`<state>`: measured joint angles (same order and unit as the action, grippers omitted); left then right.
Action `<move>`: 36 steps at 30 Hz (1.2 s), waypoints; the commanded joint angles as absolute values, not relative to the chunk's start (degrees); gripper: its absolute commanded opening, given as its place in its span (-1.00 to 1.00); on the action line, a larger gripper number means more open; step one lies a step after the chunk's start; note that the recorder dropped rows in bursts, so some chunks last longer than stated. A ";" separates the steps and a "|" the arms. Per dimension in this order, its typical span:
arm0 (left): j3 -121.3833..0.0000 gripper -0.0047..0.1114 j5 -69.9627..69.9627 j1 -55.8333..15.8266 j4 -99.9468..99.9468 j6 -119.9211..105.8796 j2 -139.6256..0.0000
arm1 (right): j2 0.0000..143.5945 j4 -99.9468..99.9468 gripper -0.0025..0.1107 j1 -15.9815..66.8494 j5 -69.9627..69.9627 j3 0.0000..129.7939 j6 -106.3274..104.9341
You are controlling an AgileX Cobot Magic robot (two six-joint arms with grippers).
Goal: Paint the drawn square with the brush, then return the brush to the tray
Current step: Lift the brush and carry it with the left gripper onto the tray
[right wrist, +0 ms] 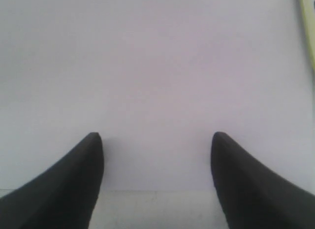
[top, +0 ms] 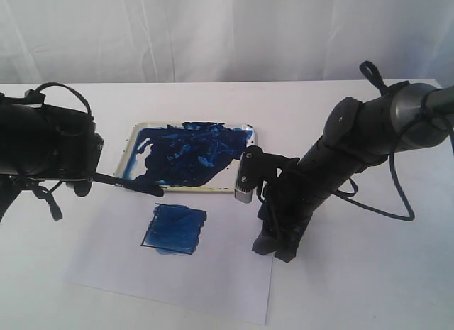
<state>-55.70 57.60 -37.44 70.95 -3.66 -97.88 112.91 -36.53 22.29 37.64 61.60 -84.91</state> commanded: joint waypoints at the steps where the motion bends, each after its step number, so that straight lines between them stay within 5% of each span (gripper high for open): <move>1: -55.34 -0.92 60.25 -39.82 69.19 -3.69 -95.26 | 115.03 -32.53 0.11 22.25 37.70 60.62 -83.70; 20: -52.16 -0.92 62.17 -42.75 62.25 -1.41 -80.35 | 112.91 -34.25 0.11 22.25 34.24 60.62 -83.70; 36: -53.33 -0.92 50.06 -31.83 59.83 -6.34 -81.70 | 100.49 -35.80 0.11 22.25 36.73 60.62 -79.22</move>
<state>-51.62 50.16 -33.43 59.73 -3.94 -80.96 102.41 -35.67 22.29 35.54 60.75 -81.74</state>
